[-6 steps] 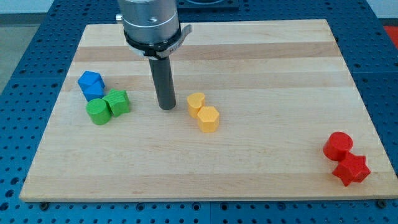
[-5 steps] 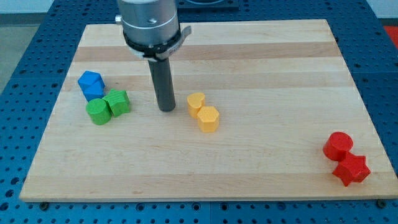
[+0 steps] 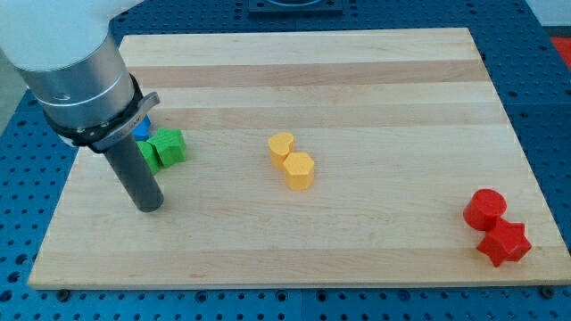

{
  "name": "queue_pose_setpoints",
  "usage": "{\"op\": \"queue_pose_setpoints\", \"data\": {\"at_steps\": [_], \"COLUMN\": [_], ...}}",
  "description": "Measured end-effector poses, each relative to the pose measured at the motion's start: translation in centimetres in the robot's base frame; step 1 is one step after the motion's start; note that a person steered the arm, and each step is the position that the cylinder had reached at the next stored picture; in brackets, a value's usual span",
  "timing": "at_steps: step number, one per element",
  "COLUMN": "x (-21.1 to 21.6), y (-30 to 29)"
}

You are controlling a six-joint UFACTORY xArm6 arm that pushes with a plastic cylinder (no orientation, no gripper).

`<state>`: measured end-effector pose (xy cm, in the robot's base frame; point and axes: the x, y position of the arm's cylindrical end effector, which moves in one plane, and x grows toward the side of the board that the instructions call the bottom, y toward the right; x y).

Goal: Push the blue cube towards the right of the board

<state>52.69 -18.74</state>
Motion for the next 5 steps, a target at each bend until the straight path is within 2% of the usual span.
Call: {"op": "queue_pose_setpoints", "data": {"at_steps": [1, 2, 3, 4, 5], "x": [1.3, 1.3, -1.0, -13.1, -14.0], "y": [-7.2, -9.2, -9.9, -10.8, -10.8]}}
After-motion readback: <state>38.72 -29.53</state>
